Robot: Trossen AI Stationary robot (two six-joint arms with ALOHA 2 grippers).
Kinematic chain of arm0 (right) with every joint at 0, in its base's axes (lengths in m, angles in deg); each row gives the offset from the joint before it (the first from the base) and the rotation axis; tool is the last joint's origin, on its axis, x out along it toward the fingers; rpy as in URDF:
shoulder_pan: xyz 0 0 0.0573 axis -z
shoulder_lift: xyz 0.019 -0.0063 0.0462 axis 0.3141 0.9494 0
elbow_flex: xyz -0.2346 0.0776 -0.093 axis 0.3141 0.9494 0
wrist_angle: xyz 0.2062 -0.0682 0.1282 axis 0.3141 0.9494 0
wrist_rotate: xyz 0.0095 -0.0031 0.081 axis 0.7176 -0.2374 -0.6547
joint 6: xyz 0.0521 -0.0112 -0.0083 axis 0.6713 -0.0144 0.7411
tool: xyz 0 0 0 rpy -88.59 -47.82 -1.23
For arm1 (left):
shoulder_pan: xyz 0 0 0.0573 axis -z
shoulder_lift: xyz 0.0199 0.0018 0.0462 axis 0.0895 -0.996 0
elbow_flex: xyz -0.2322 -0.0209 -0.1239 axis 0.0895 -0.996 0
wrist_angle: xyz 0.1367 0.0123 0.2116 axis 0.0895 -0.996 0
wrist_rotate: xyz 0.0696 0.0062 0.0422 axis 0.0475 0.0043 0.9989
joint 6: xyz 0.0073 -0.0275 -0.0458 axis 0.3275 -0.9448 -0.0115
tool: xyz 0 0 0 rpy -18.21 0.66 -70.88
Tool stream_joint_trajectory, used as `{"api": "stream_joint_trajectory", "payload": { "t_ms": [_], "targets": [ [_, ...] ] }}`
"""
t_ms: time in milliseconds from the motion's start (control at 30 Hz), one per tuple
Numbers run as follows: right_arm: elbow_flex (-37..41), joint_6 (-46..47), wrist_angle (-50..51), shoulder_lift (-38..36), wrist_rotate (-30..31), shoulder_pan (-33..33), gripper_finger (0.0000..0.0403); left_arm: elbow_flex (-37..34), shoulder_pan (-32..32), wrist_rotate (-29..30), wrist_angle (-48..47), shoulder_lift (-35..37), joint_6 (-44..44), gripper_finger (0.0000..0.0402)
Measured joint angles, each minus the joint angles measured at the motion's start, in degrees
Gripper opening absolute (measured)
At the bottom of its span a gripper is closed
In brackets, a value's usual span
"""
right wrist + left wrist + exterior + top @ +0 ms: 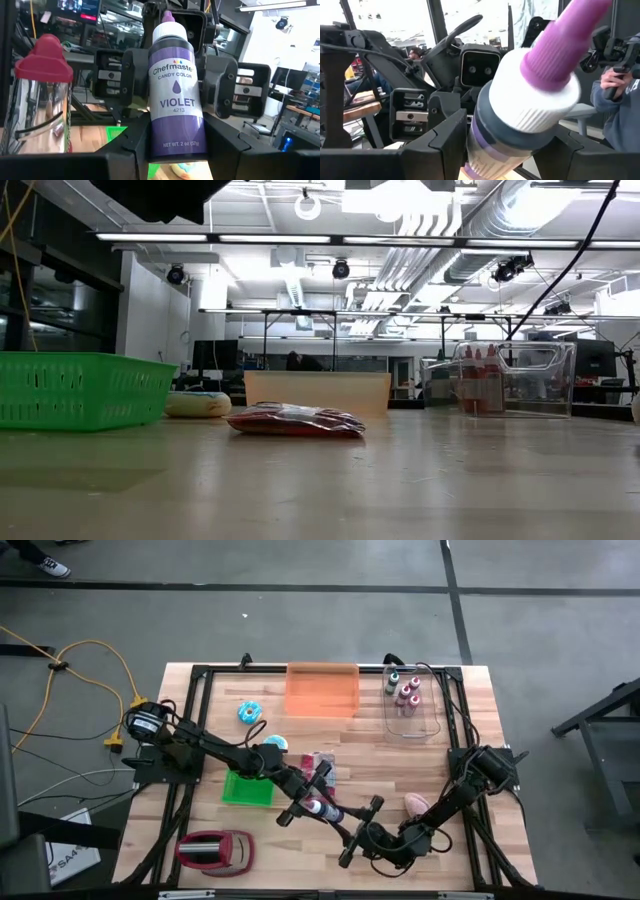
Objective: Pick & Place Food Item
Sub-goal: Put the violet food coloring bottle into the transparent bin
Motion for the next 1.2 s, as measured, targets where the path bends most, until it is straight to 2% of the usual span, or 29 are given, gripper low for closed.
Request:
{"api": "stream_joint_trajectory", "payload": {
  "t_ms": [267, 533, 833, 1200],
  "targets": [
    [0.02, 0.00, -0.40, 0.02, -1.24, 0.33, 0.0138, 0.00, 0.04, -0.02, 0.09, 0.00, -0.72, 0.0188],
    [0.02, 0.20, -0.57, 0.02, -1.14, 0.31, 0.0138, 0.00, 0.02, 0.09, 0.08, 0.00, -1.17, 0.0147],
    [0.04, 0.24, -0.54, 0.02, -1.20, 0.31, 0.0141, 0.00, 0.00, 0.09, 0.00, 0.00, -2.67, 0.0140],
    [0.02, -0.19, 1.63, 0.07, -1.87, -0.07, 0.0201, 0.02, 0.00, 0.04, -0.43, 0.00, -3.45, 0.0139]
  ]
}}
